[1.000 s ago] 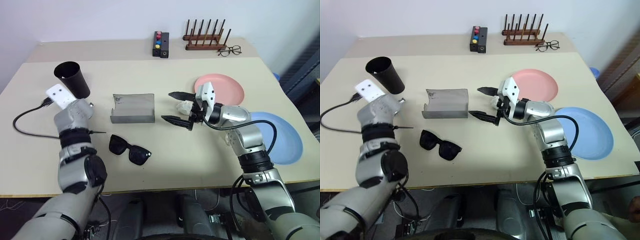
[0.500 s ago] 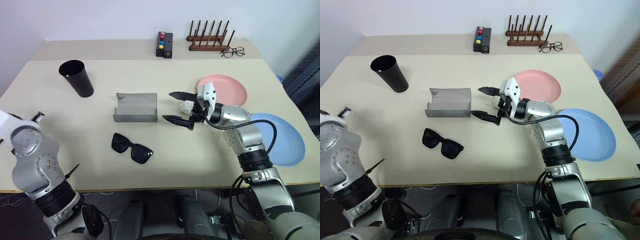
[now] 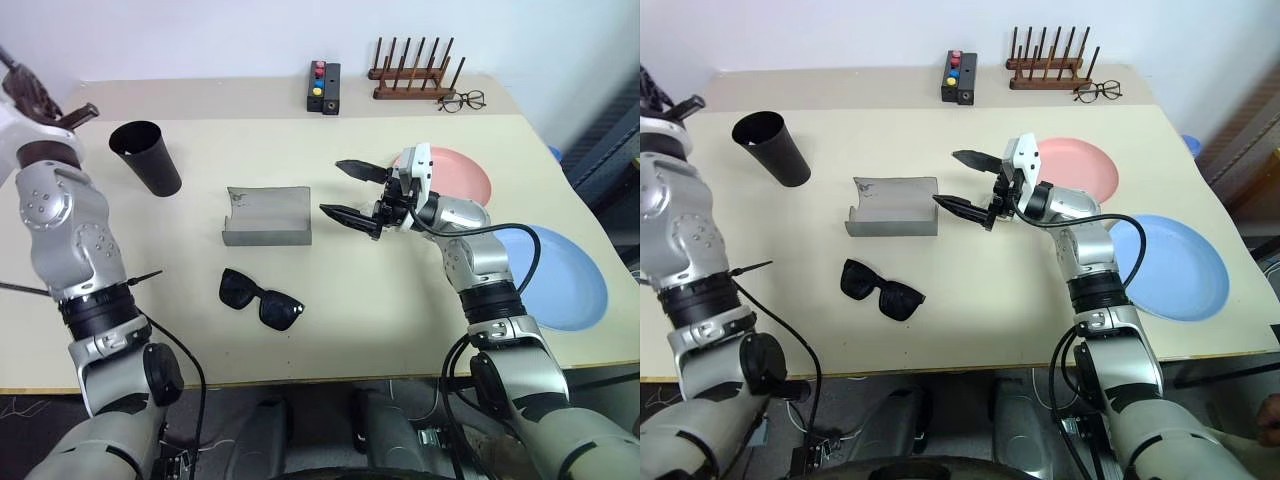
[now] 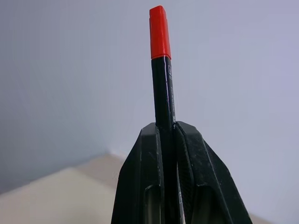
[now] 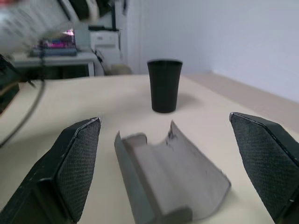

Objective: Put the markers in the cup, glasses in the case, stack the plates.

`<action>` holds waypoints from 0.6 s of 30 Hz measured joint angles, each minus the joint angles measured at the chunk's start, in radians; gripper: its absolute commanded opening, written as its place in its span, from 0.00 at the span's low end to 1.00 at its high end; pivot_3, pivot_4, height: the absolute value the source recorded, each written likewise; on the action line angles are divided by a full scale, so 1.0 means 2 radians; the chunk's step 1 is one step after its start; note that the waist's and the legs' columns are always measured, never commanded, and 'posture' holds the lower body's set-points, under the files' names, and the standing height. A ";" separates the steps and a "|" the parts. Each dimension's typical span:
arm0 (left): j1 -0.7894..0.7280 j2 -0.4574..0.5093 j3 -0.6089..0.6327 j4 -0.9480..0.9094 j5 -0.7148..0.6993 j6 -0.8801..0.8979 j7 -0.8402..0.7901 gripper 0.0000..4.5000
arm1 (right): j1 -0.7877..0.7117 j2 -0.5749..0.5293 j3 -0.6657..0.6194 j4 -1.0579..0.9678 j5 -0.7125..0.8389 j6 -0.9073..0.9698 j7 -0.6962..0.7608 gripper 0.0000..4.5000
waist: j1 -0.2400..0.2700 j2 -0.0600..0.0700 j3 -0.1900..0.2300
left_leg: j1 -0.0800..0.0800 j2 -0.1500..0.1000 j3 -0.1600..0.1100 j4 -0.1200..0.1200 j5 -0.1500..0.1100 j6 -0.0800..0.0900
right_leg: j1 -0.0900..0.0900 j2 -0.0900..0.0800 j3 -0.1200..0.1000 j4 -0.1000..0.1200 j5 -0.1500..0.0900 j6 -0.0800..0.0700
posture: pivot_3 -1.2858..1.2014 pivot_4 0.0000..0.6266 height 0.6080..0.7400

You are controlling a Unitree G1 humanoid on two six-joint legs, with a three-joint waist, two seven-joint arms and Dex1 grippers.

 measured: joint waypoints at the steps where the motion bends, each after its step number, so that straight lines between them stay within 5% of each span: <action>1: -0.009 0.007 -0.007 0.032 0.007 -0.027 -0.010 0.02 | -0.001 0.001 -0.001 0.000 0.001 -0.002 -0.001 1.00 | 0.000 0.000 0.000 | 0.000 0.000 0.000 0.000 0.000 0.000 | 0.000 0.000 0.000 0.000 0.000 0.000 | 0.52 0.24 1.00; 18: -0.097 0.038 -0.100 0.365 0.140 -0.313 0.008 0.02 | -0.005 0.006 -0.005 -0.003 0.001 -0.003 -0.012 1.00 | 0.000 0.000 0.000 | -0.001 0.000 0.000 0.000 0.000 0.001 | -0.001 0.000 0.000 0.000 0.001 0.001 | 0.52 0.24 1.00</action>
